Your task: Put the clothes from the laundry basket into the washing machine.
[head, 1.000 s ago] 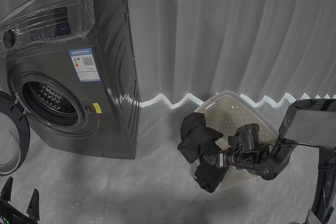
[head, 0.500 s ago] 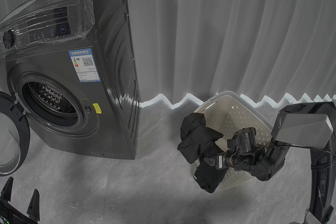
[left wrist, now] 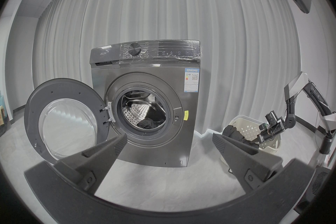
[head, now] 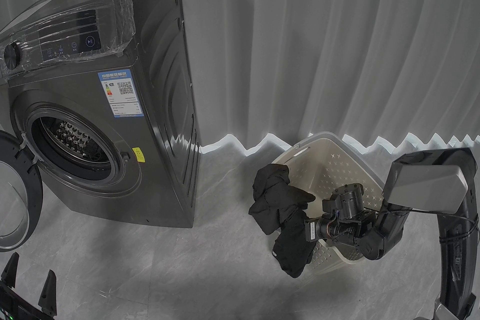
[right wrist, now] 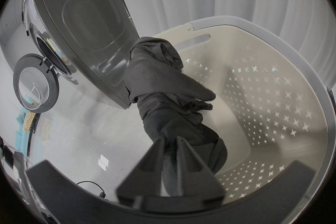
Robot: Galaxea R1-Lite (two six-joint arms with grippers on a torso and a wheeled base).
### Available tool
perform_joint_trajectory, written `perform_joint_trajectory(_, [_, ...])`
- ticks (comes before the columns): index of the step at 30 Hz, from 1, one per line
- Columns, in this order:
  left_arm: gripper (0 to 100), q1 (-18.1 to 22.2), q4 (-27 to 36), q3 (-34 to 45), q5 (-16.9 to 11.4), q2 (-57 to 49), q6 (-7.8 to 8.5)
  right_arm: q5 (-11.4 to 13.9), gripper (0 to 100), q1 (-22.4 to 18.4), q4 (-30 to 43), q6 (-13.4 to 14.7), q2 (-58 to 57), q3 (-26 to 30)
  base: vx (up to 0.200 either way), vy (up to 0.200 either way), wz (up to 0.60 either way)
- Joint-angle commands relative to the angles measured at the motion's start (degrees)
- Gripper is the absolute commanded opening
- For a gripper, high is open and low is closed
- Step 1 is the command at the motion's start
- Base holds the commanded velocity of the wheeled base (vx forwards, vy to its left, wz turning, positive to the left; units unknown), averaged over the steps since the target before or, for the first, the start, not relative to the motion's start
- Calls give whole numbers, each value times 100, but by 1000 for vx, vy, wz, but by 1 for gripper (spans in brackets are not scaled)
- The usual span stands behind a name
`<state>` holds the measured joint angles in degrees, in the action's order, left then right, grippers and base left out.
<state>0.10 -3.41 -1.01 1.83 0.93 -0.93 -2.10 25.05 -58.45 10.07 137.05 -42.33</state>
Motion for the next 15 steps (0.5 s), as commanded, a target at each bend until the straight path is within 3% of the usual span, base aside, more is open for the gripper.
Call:
perform_joint_trajectory(1, [100,-1,-1,84,2,-84,-4,-1,0,-9,-43,4,6,49,0,0,0])
perform_joint_trajectory(15, [100,-1,-1,84,11,-84,-4,34,0,0,-193,4,-978,436,0,0,0])
